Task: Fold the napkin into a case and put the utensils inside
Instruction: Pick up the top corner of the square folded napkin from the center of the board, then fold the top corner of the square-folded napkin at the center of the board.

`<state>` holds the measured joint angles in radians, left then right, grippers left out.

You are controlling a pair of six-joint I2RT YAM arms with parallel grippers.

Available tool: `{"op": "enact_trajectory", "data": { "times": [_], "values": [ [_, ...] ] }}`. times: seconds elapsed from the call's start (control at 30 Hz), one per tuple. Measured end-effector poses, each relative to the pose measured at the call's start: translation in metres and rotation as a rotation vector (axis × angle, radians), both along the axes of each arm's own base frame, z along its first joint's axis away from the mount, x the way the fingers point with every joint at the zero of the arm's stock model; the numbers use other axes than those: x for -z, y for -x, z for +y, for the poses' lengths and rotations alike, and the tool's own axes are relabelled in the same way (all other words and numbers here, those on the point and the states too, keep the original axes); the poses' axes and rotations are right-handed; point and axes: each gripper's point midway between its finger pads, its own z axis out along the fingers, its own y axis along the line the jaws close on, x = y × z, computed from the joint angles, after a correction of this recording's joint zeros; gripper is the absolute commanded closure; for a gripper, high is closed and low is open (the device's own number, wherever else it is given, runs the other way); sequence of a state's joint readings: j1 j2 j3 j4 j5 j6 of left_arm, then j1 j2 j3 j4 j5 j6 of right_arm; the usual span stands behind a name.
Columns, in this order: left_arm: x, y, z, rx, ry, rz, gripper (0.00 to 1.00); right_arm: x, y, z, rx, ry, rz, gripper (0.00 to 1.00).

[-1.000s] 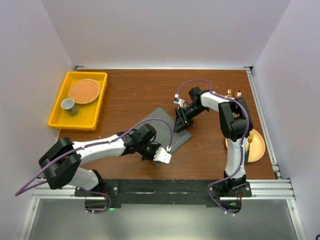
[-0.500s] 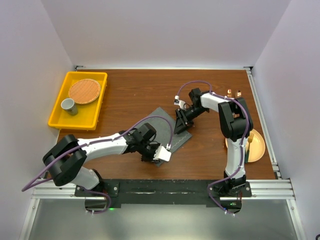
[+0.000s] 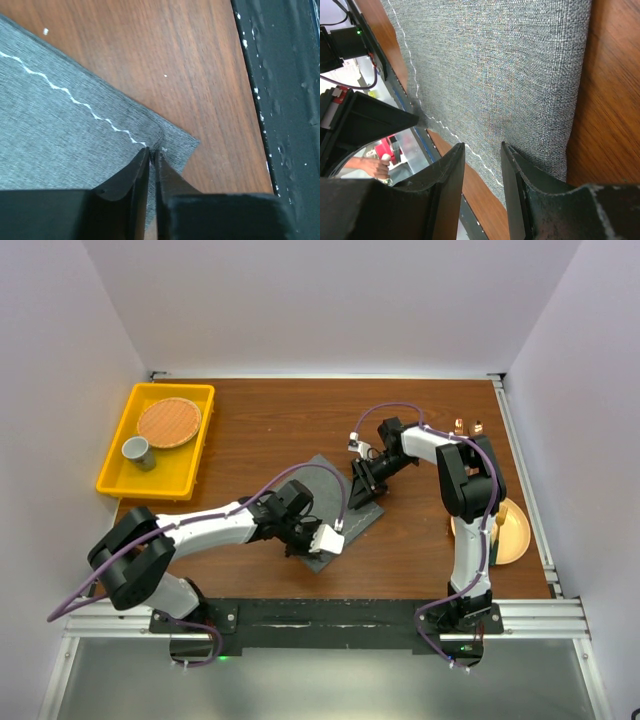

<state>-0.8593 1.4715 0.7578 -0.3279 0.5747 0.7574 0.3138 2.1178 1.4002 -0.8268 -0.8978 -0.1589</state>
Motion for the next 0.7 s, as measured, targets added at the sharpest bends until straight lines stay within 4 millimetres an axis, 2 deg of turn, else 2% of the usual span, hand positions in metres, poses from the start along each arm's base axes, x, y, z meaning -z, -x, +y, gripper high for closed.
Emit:
{"op": "enact_trajectory", "data": {
  "times": [0.03,0.17,0.23,0.33,0.53,0.6,0.7],
  "values": [
    [-0.001,-0.001,-0.001,-0.002,0.004,0.001,1.00,0.000,0.000,0.000,0.000,0.000,0.000,0.60],
    [-0.007,-0.010,-0.002,-0.031,0.023,0.007,1.00,0.000,0.000,0.000,0.001,0.000,0.001,0.58],
    [-0.011,-0.022,0.000,-0.077,0.033,0.018,1.00,-0.001,-0.001,-0.002,0.004,0.001,0.004,0.56],
    [-0.019,-0.055,0.001,-0.169,0.049,0.020,1.00,-0.006,-0.007,-0.005,0.019,-0.002,0.001,0.56],
    [-0.037,-0.139,-0.007,-0.342,0.097,-0.003,1.00,-0.025,-0.043,-0.016,0.081,-0.030,-0.071,0.54],
    [-0.036,-0.164,-0.008,-0.392,0.100,-0.009,1.00,-0.028,-0.051,-0.021,0.098,-0.032,-0.086,0.55],
    [-0.031,-0.193,-0.007,-0.447,0.092,-0.006,1.00,-0.028,-0.051,-0.026,0.110,-0.029,-0.076,0.59]
  ]
}}
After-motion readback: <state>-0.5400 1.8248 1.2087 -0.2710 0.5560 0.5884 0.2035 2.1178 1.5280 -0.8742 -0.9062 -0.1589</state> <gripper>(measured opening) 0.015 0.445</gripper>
